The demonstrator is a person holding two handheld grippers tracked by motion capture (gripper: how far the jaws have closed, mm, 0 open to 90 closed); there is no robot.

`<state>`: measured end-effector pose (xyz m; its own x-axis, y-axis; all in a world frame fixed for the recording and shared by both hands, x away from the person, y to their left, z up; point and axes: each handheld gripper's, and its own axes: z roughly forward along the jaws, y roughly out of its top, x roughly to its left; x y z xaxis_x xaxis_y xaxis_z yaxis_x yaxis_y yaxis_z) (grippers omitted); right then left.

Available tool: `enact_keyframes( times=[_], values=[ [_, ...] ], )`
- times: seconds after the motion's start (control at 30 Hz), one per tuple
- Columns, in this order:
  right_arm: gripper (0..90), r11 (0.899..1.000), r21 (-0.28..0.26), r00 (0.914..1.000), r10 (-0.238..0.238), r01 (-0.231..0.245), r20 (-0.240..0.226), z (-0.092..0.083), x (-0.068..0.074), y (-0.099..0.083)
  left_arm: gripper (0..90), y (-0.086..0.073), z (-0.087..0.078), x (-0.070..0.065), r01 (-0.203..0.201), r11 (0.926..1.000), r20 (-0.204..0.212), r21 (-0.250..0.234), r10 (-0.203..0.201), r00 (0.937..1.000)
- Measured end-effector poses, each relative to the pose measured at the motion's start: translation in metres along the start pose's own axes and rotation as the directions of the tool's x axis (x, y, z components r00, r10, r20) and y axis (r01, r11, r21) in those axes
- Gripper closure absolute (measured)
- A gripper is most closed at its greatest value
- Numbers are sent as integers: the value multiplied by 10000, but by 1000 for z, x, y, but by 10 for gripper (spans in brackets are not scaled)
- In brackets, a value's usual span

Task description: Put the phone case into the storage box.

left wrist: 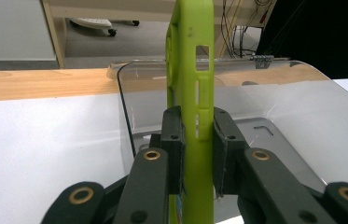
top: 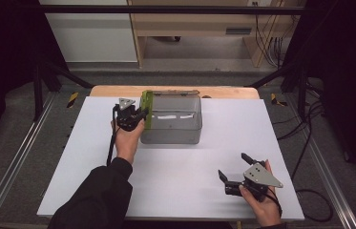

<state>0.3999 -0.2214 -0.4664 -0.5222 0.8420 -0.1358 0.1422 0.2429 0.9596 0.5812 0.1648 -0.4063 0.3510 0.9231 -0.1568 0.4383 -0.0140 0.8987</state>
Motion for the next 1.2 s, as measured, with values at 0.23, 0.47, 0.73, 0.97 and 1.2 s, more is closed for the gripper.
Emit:
enact_keyframes(
  times=[0.23,0.47,0.73,0.97,1.2],
  values=[
    [32,10000,-1,10000,29,-29,2,0,0,0,776,0,1,-1,77,10000,65,35,-77,9999],
    [33,10000,-1,10000,24,-24,-2,0,0,0,776,-1,2,-2,83,9999,77,60,-84,9999],
    [32,10000,-2,10000,29,-29,-3,0,0,0,776,-2,3,-3,70,9999,82,121,-71,9999],
    [32,10000,55,10000,-6,6,-72,1,2,0,776,-4,5,-5,-200,9996,36,200,200,9998],
    [32,10000,34,10000,12,-12,-49,1,1,0,776,-5,7,-3,-46,9997,9,241,46,10000]
  ],
)
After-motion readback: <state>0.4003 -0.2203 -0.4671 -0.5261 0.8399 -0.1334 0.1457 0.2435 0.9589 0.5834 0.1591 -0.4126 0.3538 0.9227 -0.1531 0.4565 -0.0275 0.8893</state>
